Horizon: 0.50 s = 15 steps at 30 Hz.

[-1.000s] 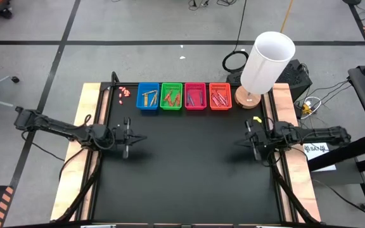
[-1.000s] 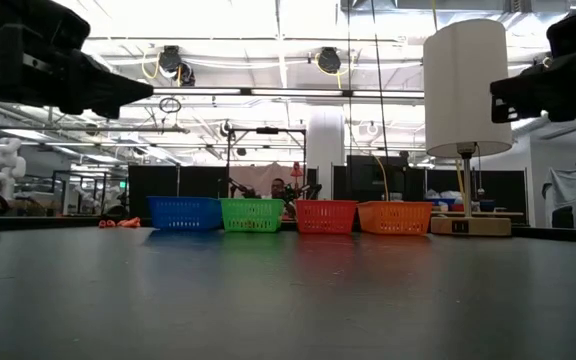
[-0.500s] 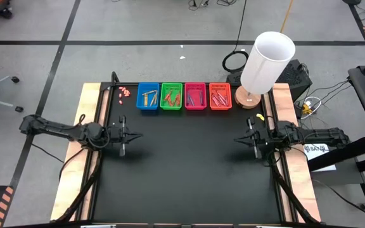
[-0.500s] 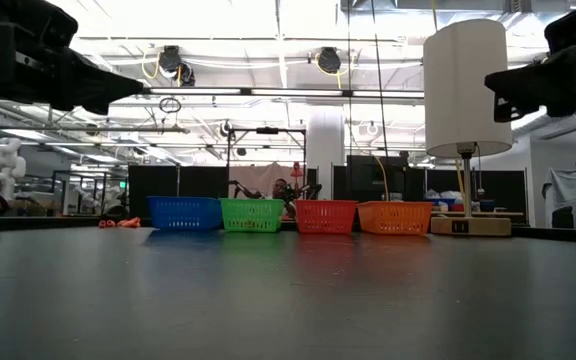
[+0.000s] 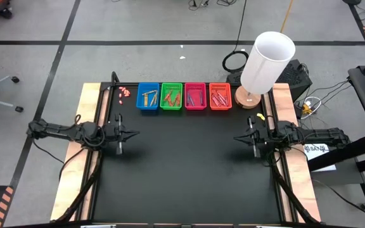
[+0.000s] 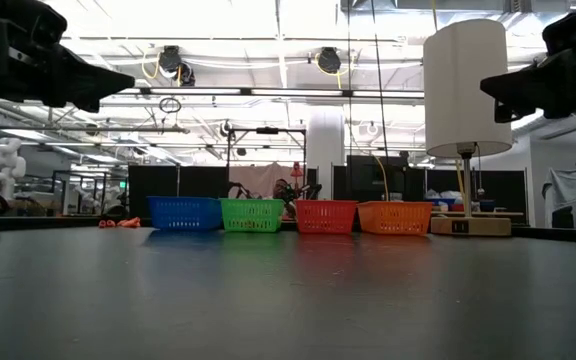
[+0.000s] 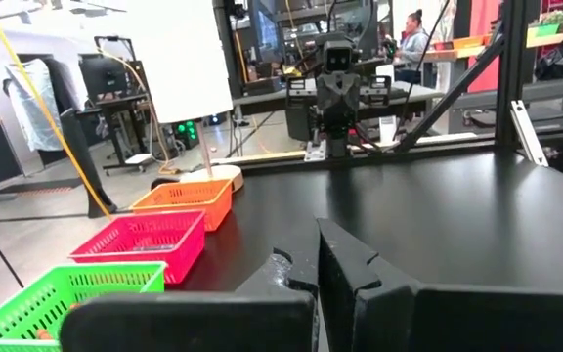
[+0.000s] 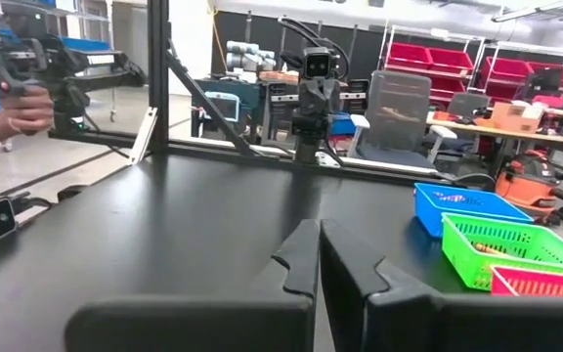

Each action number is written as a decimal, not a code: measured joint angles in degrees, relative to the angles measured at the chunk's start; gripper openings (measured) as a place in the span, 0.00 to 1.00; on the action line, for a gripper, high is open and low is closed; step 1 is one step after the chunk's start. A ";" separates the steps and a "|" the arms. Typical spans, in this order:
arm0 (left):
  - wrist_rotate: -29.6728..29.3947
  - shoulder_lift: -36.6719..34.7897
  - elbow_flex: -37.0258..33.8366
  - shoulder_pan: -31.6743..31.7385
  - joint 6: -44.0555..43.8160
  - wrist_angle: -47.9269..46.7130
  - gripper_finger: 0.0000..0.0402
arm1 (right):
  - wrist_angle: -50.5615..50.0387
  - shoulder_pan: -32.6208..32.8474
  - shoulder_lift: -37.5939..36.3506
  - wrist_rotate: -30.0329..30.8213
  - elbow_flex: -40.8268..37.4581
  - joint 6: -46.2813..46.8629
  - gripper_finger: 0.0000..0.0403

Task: Sort crayons
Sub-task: Return to Home Position

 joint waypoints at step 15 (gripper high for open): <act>-0.07 -4.72 -0.02 0.00 0.44 -3.48 0.00 | -0.48 0.00 0.00 0.01 0.00 0.34 0.00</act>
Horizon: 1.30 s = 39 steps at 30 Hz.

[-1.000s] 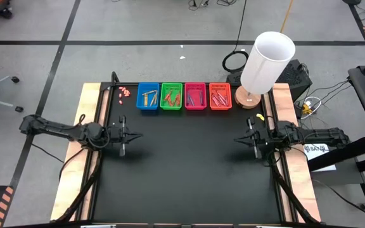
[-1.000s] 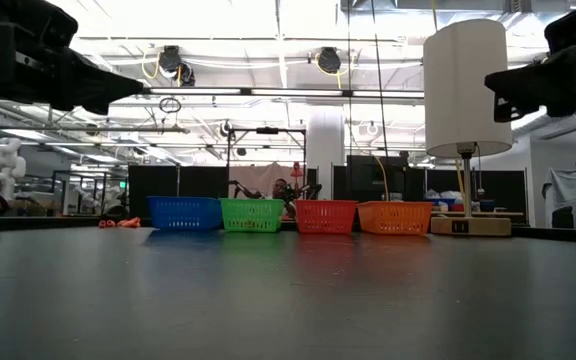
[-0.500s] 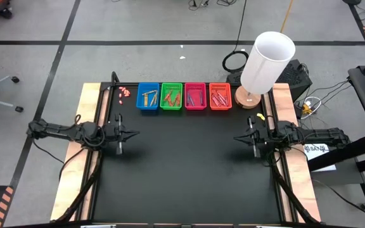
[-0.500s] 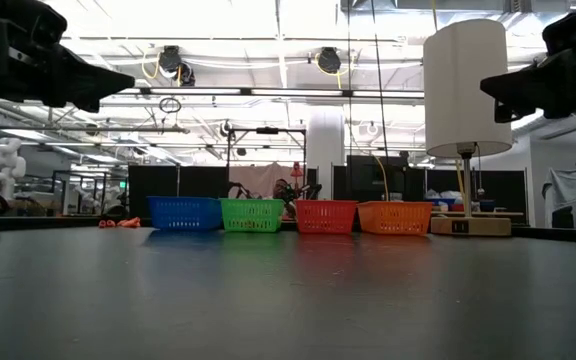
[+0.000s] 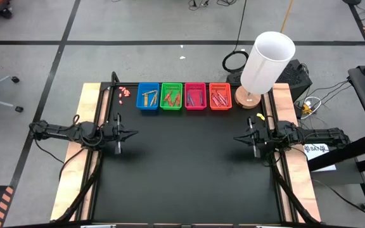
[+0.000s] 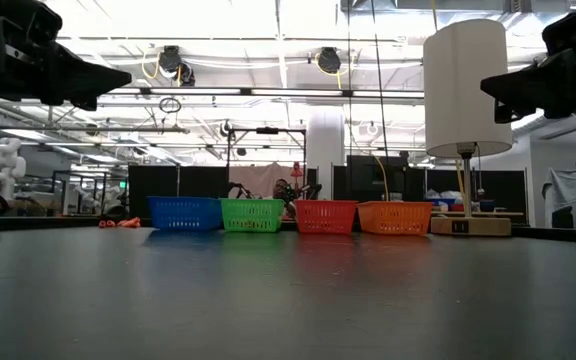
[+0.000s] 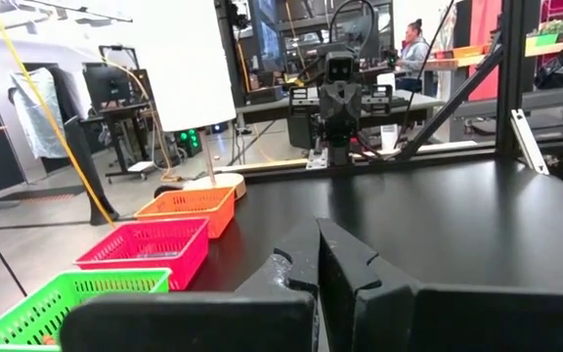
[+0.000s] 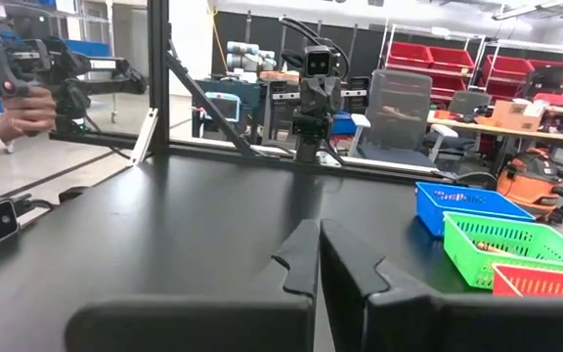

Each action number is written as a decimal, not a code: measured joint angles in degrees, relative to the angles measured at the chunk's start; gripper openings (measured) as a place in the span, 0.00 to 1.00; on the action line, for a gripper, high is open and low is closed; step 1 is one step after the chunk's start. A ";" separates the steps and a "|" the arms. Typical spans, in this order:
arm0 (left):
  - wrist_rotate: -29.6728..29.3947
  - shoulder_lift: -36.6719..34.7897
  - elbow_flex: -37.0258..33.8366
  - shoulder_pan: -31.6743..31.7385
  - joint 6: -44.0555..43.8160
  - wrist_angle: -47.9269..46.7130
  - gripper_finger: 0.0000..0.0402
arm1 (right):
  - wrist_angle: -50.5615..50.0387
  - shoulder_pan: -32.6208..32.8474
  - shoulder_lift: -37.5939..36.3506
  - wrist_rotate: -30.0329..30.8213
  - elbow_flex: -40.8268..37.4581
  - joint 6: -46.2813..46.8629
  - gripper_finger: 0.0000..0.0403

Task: Sort crayons
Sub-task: Return to Home Position

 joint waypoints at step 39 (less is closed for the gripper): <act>9.43 0.00 0.00 4.55 -6.45 -1.83 0.00 | -0.53 0.00 0.02 0.04 0.00 -2.21 0.00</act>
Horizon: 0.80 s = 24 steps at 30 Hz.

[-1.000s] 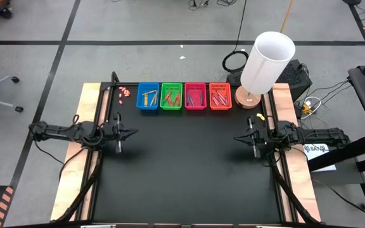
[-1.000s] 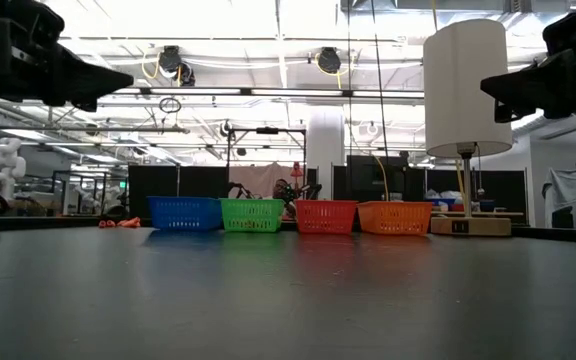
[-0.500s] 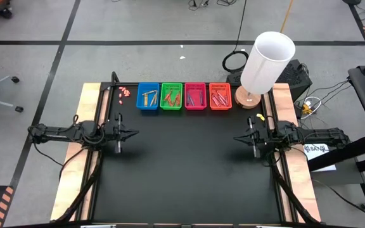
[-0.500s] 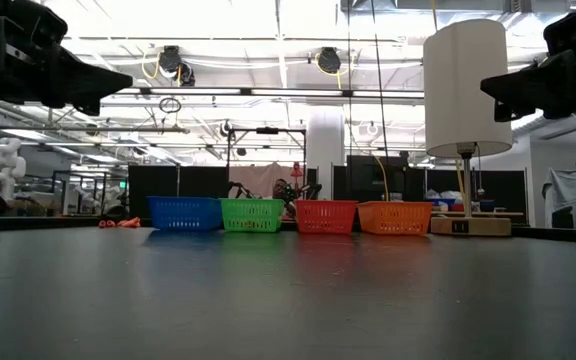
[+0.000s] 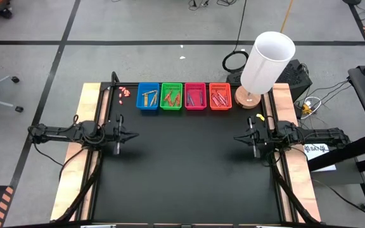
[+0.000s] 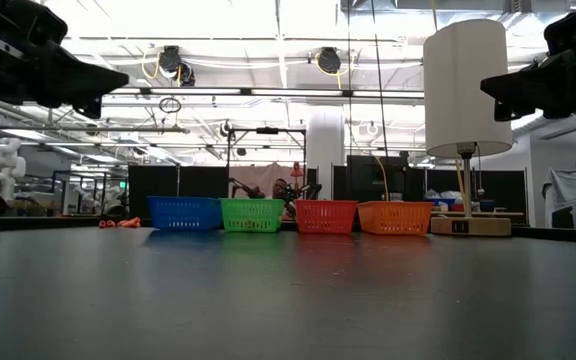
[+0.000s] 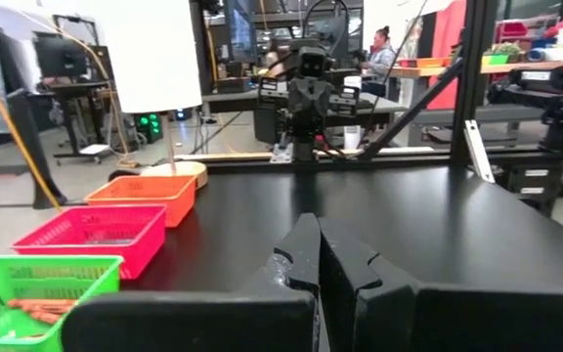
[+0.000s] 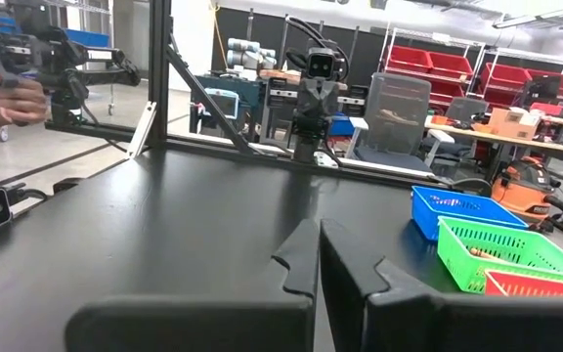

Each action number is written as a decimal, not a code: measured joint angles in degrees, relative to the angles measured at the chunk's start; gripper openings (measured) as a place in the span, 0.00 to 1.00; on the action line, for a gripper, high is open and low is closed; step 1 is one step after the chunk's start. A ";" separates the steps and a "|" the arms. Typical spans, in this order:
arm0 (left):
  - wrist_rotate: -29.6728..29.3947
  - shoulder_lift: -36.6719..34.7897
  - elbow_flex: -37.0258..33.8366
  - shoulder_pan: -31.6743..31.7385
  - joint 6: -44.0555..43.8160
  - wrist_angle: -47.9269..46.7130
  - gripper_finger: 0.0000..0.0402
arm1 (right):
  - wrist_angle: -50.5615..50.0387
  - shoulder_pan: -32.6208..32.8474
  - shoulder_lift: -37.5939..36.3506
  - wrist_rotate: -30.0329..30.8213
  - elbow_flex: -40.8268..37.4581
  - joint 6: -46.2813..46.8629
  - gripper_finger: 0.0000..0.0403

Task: Sort crayons
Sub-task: Return to Home Position

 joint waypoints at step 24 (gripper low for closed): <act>3.96 0.37 0.00 -0.11 0.01 -0.47 0.00 | 2.17 0.00 0.02 0.02 0.01 0.03 0.00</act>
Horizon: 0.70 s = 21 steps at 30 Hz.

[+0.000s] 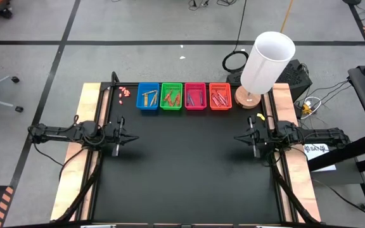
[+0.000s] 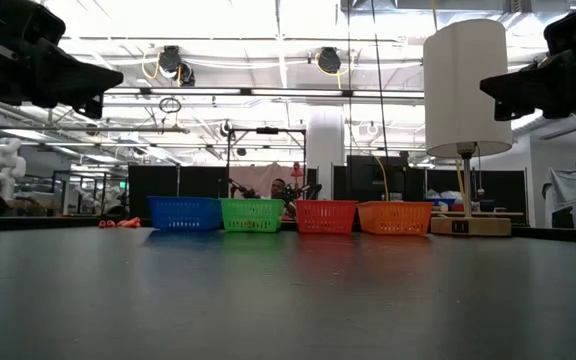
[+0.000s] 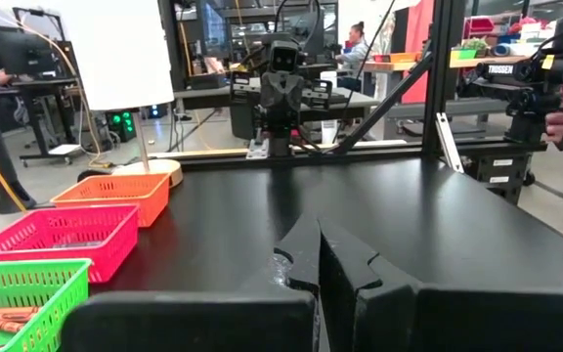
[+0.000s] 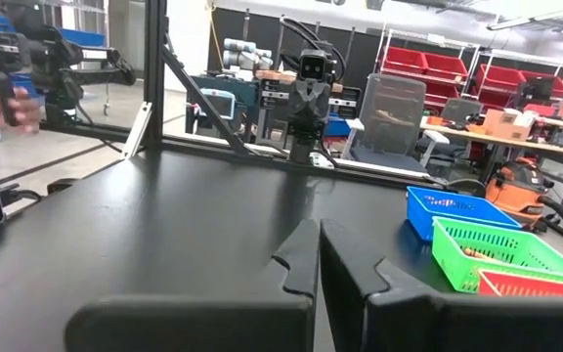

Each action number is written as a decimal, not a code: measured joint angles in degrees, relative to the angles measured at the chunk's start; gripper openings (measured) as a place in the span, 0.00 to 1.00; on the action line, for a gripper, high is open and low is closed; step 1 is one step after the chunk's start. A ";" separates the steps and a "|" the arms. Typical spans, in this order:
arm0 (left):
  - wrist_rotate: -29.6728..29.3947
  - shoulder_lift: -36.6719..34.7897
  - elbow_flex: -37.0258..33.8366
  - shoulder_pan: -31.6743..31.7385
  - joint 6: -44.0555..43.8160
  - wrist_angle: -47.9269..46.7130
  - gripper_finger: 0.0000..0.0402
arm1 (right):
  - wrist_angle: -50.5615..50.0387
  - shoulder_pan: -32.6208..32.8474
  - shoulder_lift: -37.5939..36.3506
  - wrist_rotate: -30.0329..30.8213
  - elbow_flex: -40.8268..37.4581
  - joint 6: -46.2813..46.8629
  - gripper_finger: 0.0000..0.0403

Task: Sort crayons
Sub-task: Return to Home Position

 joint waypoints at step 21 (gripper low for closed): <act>-0.20 0.02 0.00 0.00 0.04 0.51 0.00 | 0.11 0.02 0.17 -0.02 0.62 0.03 0.00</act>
